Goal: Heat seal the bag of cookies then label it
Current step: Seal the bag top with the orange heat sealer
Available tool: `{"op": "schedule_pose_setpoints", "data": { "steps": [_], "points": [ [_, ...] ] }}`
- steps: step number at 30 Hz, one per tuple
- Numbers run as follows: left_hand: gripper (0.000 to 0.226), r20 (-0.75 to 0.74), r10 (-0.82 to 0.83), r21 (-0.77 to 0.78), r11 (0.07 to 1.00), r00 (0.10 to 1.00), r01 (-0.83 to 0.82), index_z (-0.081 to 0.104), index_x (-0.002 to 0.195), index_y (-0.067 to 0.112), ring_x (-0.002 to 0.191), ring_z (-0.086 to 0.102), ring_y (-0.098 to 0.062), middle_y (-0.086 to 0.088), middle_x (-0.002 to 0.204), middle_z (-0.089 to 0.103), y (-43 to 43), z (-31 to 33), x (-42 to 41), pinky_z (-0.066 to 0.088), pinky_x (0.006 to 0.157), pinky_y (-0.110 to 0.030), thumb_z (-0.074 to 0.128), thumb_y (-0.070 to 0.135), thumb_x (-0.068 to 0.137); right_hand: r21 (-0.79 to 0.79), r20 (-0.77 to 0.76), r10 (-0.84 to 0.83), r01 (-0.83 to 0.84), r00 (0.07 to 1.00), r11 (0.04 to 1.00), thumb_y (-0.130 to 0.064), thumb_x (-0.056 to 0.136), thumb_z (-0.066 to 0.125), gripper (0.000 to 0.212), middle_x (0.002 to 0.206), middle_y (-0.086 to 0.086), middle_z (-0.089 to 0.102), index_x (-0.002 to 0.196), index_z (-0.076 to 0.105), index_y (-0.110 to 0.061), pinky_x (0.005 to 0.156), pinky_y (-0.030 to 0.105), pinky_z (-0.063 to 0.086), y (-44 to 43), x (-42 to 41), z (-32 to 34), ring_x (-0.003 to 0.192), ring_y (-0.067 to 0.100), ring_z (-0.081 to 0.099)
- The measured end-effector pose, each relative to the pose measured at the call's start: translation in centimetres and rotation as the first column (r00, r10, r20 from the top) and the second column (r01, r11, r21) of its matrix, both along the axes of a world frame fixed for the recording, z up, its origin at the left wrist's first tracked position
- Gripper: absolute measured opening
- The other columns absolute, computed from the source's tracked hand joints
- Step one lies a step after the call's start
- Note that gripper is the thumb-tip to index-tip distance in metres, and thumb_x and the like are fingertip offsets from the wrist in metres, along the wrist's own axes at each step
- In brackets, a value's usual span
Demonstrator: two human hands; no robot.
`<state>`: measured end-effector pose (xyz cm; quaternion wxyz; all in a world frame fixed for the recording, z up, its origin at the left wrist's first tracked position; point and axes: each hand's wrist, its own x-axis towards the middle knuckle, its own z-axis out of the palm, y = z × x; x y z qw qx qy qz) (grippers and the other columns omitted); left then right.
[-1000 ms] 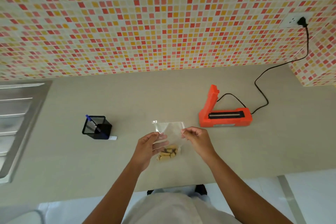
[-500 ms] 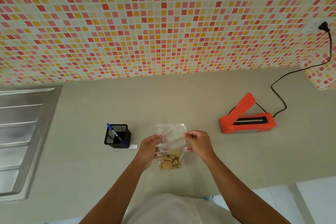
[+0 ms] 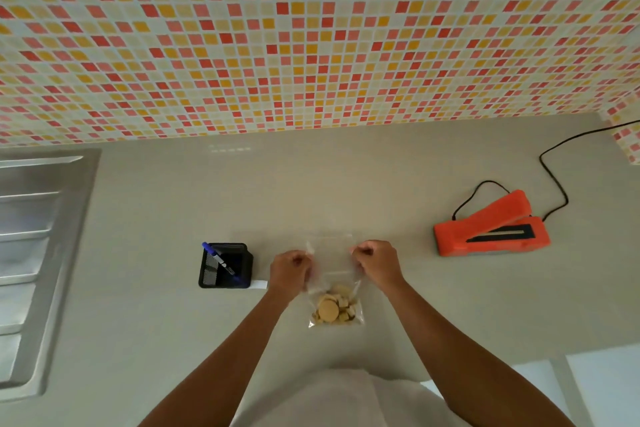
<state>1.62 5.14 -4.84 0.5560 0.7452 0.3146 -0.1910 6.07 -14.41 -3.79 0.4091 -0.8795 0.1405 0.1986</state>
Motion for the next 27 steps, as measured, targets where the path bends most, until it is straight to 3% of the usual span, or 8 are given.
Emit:
{"op": "schedule_pose_setpoints", "data": {
  "steps": [3,8,13,19,27],
  "points": [
    [0.027,0.019,-0.136,0.186,0.974,0.99,0.13,0.068,0.06,0.023,0.053,0.068,-0.018,0.003,0.055,0.068,-0.2,-0.2,0.4,0.059,0.056,-0.033,0.061,0.02,0.085,-0.085,-0.008,0.041,-0.041,0.999,0.995,-0.02,0.082,0.072,0.01,0.08,0.001,0.076,0.084,0.078,-0.012,0.069,0.019,0.047,0.2,0.6,-0.6,0.075,0.011,0.068],
    [0.02,0.041,-0.173,0.308,0.939,0.984,0.152,0.068,0.072,0.019,0.06,0.062,-0.017,0.005,0.062,0.065,-0.7,0.2,0.7,0.045,0.052,-0.022,0.057,0.025,0.088,-0.139,-0.015,0.06,-0.062,0.998,0.988,-0.021,0.082,0.07,0.01,0.083,0.0,0.074,0.084,0.075,-0.013,0.077,0.029,0.056,0.6,0.8,-0.8,0.079,0.016,0.068],
    [0.018,0.031,-0.14,0.349,0.93,0.99,0.12,0.062,0.085,0.016,0.069,0.062,-0.02,0.001,0.074,0.065,-1.1,0.5,0.7,0.051,0.061,-0.029,0.061,0.034,0.088,-0.141,-0.01,0.041,-0.042,0.999,0.989,-0.024,0.083,0.07,0.006,0.077,-0.008,0.066,0.084,0.07,-0.018,0.073,0.025,0.052,0.7,0.5,-0.8,0.078,0.015,0.066],
    [0.029,0.045,-0.154,0.423,0.898,0.987,0.121,0.051,0.101,0.014,0.077,0.061,-0.024,-0.002,0.085,0.063,-2.3,0.9,0.4,0.054,0.069,-0.036,0.062,0.038,0.089,-0.105,-0.015,0.058,-0.059,0.998,0.993,-0.028,0.083,0.07,0.013,0.08,-0.007,0.065,0.089,0.066,-0.017,0.072,0.027,0.052,0.1,0.4,-0.8,0.078,0.017,0.065],
    [0.038,0.03,-0.087,0.366,0.928,0.996,0.071,0.051,0.115,0.014,0.086,0.062,-0.023,-0.004,0.094,0.064,-2.6,2.0,-0.3,0.055,0.077,-0.038,0.064,0.038,0.089,-0.012,-0.015,0.081,-0.081,0.997,0.997,-0.029,0.084,0.071,0.018,0.085,-0.001,0.067,0.092,0.066,-0.014,0.071,0.025,0.046,-0.8,0.5,-0.1,0.081,0.018,0.064]
  ]
}}
